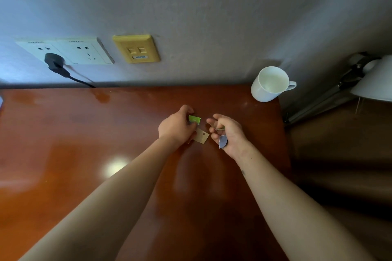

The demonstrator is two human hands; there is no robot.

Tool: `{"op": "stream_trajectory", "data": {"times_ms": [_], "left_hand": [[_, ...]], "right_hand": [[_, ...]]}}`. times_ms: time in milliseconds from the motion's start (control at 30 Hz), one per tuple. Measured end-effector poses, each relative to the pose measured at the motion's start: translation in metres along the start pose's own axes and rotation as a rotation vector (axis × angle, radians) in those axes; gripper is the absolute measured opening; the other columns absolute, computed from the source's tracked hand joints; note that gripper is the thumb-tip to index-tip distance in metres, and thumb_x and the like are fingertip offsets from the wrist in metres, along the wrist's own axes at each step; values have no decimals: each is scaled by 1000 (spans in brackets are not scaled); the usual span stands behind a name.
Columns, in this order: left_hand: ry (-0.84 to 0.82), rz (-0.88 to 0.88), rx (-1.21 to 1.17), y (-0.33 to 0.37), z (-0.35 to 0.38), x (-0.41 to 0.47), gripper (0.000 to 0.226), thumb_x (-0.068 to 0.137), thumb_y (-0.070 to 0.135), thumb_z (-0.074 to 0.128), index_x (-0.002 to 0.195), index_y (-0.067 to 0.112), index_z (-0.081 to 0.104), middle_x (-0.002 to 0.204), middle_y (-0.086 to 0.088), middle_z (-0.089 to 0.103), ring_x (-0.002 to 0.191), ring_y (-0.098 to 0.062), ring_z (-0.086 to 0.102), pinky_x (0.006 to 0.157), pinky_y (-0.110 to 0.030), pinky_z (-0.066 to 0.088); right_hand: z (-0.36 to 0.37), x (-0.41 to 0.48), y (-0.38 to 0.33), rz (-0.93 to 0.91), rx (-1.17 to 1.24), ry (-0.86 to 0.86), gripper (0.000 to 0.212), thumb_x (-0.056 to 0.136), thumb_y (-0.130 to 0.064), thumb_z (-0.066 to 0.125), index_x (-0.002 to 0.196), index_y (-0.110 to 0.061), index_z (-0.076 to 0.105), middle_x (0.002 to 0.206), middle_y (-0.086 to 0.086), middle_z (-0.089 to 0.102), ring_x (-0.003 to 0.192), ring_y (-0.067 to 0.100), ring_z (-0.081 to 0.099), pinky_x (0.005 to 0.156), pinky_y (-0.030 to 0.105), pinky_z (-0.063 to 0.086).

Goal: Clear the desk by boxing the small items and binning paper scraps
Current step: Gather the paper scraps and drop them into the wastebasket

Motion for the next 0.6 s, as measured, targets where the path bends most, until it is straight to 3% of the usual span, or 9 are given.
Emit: {"op": "stream_trajectory", "data": {"times_ms": [133,233,367,467,567,600], "left_hand": [[-33,-2,54,1,4,3,23,87,37,56,107,30,48,82,7,68,73,-20,66,64,-32,52],[-64,-51,14,-4,7,5,18,86,41,58,99,31,49,75,7,68,64,-17,66,66,-34,55],[-38,-69,9,-5,8,5,22,86,49,55,91,29,50,73,9,68,66,-18,66,63,-30,52],[-27,-81,27,-5,6,4,23,91,49,49,89,26,53,74,7,64,76,-22,65,61,-28,42],[-12,-79,-5,-7,6,3,27,95,49,43,91,24,53,76,3,65,77,-25,65,62,-30,43],[-5,-84,-32,-8,5,3,30,96,49,40,93,23,54,78,2,65,78,-26,64,63,-31,44]], "right_hand": [[0,-1,-1,-7,-42,-8,40,75,14,36,98,-5,63,84,10,69,54,14,55,48,21,47],[1,0,2,-16,-40,8,41,75,15,33,95,-5,64,77,8,62,57,16,56,51,24,52],[3,0,4,-27,-123,6,33,77,10,35,84,-8,62,64,3,48,48,12,44,41,19,38],[5,-3,1,-143,-416,4,20,84,-2,47,85,-10,65,62,0,47,47,11,40,39,20,30],[8,-5,-8,-383,-850,69,8,83,-16,63,90,-17,66,69,-7,53,63,15,53,48,19,36],[10,-5,-8,-433,-972,83,14,79,-25,69,92,-20,64,72,-9,55,69,16,56,53,22,38]]}}
Point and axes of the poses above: each hand's wrist, its own x-axis towards the middle knuckle, its own z-axis out of the palm, y = z × x, the point moved 6 cm from there along x, towards the middle knuckle
